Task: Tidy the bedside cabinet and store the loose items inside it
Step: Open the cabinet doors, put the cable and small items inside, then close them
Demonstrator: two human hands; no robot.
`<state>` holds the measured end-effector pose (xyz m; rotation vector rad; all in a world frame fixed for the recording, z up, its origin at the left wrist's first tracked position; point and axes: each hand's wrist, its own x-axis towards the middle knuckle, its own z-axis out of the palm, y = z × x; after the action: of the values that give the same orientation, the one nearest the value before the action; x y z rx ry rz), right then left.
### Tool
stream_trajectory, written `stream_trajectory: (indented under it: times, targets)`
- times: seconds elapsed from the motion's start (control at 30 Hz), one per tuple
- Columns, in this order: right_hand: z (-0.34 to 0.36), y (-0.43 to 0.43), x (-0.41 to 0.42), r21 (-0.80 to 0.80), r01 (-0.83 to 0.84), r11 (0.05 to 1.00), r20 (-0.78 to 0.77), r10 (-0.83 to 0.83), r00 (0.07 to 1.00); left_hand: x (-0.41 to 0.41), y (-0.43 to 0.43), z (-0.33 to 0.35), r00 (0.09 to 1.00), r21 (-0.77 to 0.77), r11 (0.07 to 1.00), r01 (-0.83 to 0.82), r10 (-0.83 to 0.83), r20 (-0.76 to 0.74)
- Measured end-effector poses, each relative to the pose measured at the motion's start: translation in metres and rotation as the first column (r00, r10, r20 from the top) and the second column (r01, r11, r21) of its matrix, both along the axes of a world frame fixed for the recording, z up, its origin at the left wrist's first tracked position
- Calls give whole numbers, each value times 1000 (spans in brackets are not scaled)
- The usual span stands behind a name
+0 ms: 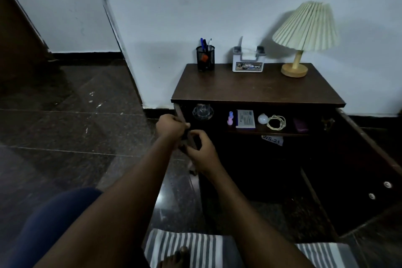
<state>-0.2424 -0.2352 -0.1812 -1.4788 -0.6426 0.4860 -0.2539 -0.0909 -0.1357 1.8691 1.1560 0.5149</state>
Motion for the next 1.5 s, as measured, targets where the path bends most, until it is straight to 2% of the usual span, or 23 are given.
stream_trajectory:
  times: [0.07,0.13,0.2,0.23,0.3,0.37,0.43,0.5,0.6,0.73,0.83,0.93,1.0,1.07,1.13,1.17,1.23,1.27,1.3,1.37,1.43,1.5]
  targets:
    - [8,-22,33,-92,-10,996,26,13,1000,19,-4,-16,992,-93,995,-31,42,118]
    - [14,-44,71,-278,-15,960,118,50,992,34,-16,-23,983,-99,995,-24,41,177]
    - [16,-61,102,-400,109,910,246,-8,969,43,-34,-24,990,79,994,72,-80,115]
    - [16,-66,114,-406,199,892,300,-75,951,46,-43,-25,988,225,964,138,-149,32]
    - [15,-73,134,-381,314,870,341,-183,922,52,-55,-31,958,523,802,288,-250,-144]
    - [11,-73,150,-347,364,864,309,-261,915,62,-56,-37,896,725,535,434,-339,-287]
    - [2,-68,163,-290,437,852,254,-371,893,77,-49,-47,792,751,292,592,-383,-476]
    - [-4,-61,170,-238,491,838,213,-448,868,87,-41,-59,716,710,176,682,-360,-599]
    - [-17,-47,183,-197,506,840,122,-491,863,100,-38,-74,698,682,182,709,-322,-640]
    - [-29,-34,205,-232,526,818,117,-513,850,116,-50,-94,746,705,245,665,-252,-617]
    - [-19,-36,208,-278,514,812,176,-483,858,125,-59,-101,763,698,309,646,-224,-607]
    - [0,-59,201,-342,528,777,332,-425,842,125,-71,-99,787,693,378,614,-227,-574]
    - [14,-87,194,-351,604,716,463,-427,776,122,-82,-100,793,699,373,610,-281,-541]
    - [27,-122,189,-318,717,620,638,-420,646,124,-98,-101,734,707,236,667,-370,-569]
    - [36,-161,191,-231,833,503,805,-381,454,131,-124,-96,676,715,107,691,-446,-587]
    - [41,-182,192,-196,874,445,851,-365,377,137,-141,-91,655,716,72,695,-476,-588]
    - [47,-221,196,-198,933,299,910,-296,288,148,-175,-80,614,718,18,696,-532,-582]
    - [50,-239,198,-246,946,213,922,-248,296,153,-192,-73,598,723,-7,691,-556,-577]
    - [51,-253,199,-338,932,130,906,-221,360,158,-207,-66,585,730,-35,683,-573,-574]
    - [56,-273,199,-564,825,30,801,-220,556,166,-236,-52,556,744,-72,665,-616,-557]
    - [63,-281,196,-703,710,32,696,-174,697,171,-263,-40,522,737,-87,671,-651,-551]
    - [69,-283,195,-738,674,47,669,-88,738,173,-284,-31,487,720,-85,689,-681,-547]
